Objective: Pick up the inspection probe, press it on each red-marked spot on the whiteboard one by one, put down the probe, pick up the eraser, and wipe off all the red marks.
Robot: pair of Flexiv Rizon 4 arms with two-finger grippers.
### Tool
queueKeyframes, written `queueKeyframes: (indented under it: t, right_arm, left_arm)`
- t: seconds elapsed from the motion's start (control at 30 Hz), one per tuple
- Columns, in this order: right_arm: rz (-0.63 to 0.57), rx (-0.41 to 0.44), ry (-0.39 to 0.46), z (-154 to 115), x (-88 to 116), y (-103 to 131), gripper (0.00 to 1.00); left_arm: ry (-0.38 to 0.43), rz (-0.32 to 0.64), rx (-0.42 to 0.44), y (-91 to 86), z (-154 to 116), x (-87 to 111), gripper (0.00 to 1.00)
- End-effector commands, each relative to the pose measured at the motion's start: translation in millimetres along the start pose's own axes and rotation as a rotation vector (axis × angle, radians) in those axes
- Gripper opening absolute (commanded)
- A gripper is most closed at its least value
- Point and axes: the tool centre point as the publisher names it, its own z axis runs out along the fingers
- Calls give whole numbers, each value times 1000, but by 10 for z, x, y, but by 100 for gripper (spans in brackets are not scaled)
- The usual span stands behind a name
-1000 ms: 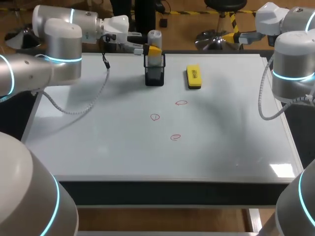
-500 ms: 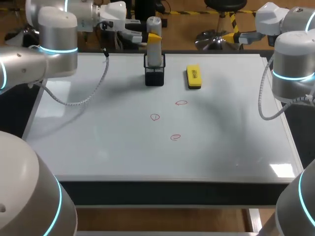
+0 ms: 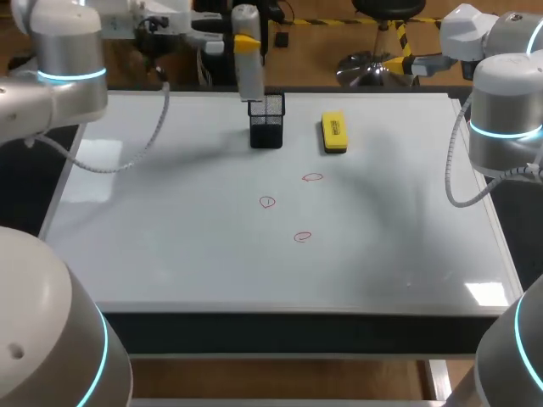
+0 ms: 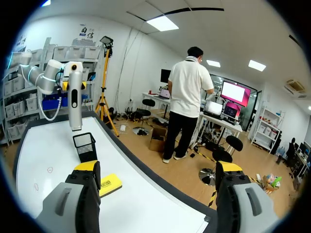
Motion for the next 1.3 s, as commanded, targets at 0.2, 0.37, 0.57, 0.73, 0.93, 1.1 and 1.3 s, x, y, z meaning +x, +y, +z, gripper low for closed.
queueKeyframes:
  t: [0.2, 0.37, 0.57, 0.73, 0.93, 1.1, 1.3]
  right_arm:
    - [0, 2, 1, 2, -5, 1, 100]
    - [0, 2, 1, 2, -5, 1, 100]
    - [0, 2, 1, 2, -5, 1, 100]
    - [0, 2, 1, 2, -5, 1, 100]
    - [0, 2, 1, 2, -5, 1, 100]
    - [0, 2, 1, 2, -5, 1, 100]
    - [0, 2, 1, 2, -5, 1, 100]
  left_arm:
    - [-71, 3, -12, -6, -534, 108, 0]
    - [-109, -9, -34, 107, -767, 99, 0]
    - [-137, 5, -59, 256, -1025, 98, 0]
    - [-153, 18, -78, 398, -1207, 99, 0]
    - [-176, 16, -75, 565, -1384, 116, 0]
    - [-188, 1, -86, 726, -1486, 126, 0]
    - [-185, -11, -87, 829, -1592, 160, 0]
